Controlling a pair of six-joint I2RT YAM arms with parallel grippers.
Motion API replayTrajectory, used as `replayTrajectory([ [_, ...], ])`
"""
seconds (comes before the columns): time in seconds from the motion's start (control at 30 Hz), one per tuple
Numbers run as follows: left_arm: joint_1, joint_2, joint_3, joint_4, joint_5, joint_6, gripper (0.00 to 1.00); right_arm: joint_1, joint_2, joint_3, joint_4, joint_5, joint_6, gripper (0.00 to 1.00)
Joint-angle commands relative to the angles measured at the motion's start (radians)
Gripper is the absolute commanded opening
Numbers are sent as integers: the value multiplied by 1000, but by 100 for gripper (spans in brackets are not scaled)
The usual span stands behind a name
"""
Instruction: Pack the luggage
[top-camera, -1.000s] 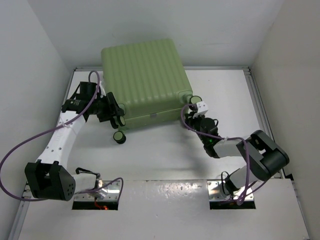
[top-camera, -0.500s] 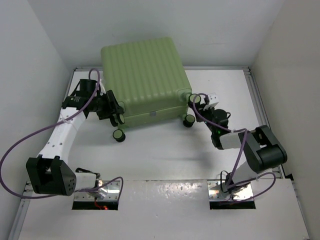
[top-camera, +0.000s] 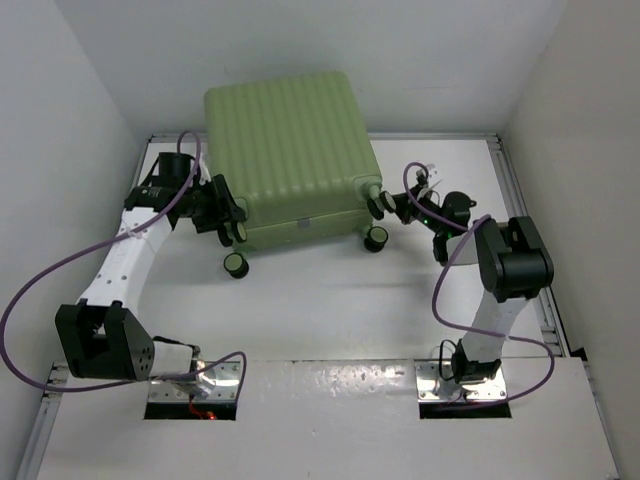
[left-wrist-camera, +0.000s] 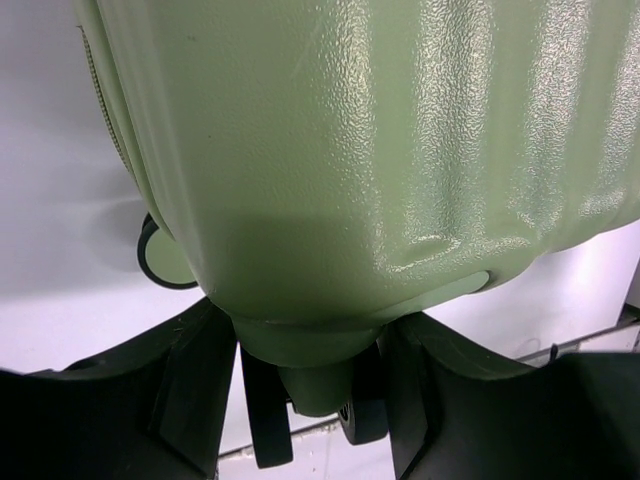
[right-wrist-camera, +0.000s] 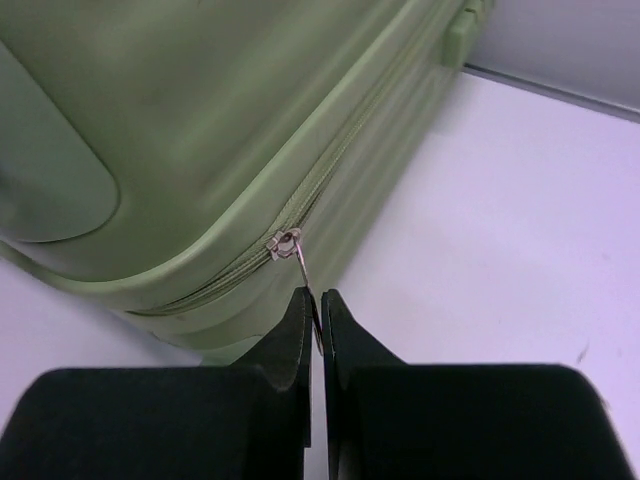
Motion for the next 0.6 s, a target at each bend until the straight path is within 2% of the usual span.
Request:
replayTrajectory([
  [0.0, 76, 131, -87, -37, -390, 150, 0, -96, 77, 145, 86, 56, -75, 0],
  [0.07, 76, 131, -87, -28, -399, 159, 0, -103, 140, 189, 90, 30, -76, 0],
  [0.27, 66, 169, -68, -8, -430, 168, 0, -105, 327, 454, 87, 42, -58, 0],
  [0.57, 57, 224, -48, 12, -430, 168, 0, -70, 561, 816, 7, 199, -18, 0],
])
